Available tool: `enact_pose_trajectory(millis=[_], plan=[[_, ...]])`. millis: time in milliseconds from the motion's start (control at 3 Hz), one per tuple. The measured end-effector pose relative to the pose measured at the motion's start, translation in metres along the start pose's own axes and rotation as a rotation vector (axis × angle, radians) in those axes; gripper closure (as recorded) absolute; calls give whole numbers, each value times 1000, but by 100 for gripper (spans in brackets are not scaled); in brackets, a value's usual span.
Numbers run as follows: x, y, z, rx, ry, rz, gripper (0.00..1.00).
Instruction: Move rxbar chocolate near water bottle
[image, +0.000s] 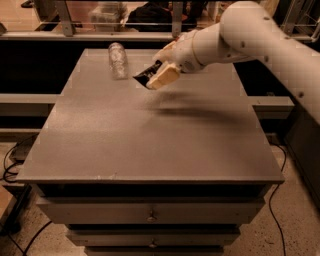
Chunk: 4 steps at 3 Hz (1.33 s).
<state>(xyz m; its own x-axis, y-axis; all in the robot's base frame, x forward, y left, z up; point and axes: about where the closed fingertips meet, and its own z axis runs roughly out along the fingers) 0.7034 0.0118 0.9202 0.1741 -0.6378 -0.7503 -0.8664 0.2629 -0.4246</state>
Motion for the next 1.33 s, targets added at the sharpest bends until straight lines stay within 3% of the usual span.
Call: enact_pose_trajectory(millis=[333,667,1333], plan=[[-9,-16,33,-4,-39,12,100],[-13,-37,70,9,-36,37,74],[5,-53,87,30,22,91,28]])
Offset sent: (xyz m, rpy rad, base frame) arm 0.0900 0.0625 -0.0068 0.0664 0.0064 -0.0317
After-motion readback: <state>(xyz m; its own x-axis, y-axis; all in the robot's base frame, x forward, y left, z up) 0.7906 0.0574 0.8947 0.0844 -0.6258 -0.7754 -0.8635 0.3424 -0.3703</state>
